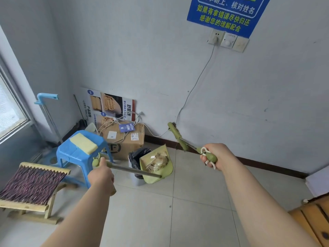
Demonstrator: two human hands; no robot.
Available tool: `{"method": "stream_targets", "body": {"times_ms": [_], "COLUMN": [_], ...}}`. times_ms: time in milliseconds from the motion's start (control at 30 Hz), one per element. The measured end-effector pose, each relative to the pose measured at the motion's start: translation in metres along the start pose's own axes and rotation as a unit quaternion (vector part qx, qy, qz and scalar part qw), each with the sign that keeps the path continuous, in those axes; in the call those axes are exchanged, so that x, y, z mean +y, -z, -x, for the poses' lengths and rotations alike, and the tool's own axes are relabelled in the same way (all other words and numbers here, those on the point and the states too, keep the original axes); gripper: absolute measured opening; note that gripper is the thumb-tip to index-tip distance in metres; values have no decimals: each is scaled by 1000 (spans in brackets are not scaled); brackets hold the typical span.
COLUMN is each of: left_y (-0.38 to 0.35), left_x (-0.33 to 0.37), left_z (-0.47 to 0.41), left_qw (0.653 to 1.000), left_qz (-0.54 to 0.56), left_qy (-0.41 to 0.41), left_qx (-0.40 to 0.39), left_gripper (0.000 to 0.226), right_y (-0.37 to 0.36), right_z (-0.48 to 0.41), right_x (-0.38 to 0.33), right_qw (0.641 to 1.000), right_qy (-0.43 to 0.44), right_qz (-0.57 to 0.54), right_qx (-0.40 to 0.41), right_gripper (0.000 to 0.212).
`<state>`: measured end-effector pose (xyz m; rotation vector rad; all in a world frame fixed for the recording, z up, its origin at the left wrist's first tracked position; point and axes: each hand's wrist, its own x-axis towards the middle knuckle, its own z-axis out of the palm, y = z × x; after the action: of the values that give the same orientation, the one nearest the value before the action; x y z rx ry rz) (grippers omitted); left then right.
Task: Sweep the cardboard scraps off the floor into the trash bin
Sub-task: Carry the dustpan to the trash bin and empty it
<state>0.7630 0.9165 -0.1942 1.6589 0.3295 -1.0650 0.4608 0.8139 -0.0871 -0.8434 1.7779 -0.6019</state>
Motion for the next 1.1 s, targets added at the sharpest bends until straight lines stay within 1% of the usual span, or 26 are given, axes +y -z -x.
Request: {"method": "stream_targets", "body": {"times_ms": [100,200,267,367,600,700,767,833,1000,1100], "left_y": [-5,-2,-1,-1,-4,-4,-4,-5,-9,-9], "left_x": [16,24,26,28,26,26,24,24,27,28], "left_z": [-10,-25,-31,-38,-62,-70,-75,-79,-84,-88], "left_qw": [999,993,990,981,967,958,953,952,947,941], "left_qz": [17,89,113,147,184,201,205,208,221,229], "left_qy": [31,75,80,129,176,204,221,224,233,250], "left_qx": [-2,2,-15,5,-8,-10,-8,-4,2,-3], "left_gripper": [23,32,28,26,32,32,37,39,41,35], "right_y": [-7,-15,-20,-26,-37,-40,-42,-43,-48,-51], "right_z": [-8,-13,-17,-21,-27,-28,-29,-29,-29,-28], "right_x": [-12,-18,-19,-21,-28,-30,-32,-34,-38,-40], "right_qw": [1000,1000,999,999,997,997,997,997,997,997], "right_qy": [-4,-12,-13,-17,-24,-27,-31,-35,-41,-38], "right_qz": [8,19,24,27,57,57,57,58,58,56], "right_qx": [12,21,29,38,42,41,37,33,30,28], "right_gripper": [22,22,21,21,23,23,22,21,18,19]}}
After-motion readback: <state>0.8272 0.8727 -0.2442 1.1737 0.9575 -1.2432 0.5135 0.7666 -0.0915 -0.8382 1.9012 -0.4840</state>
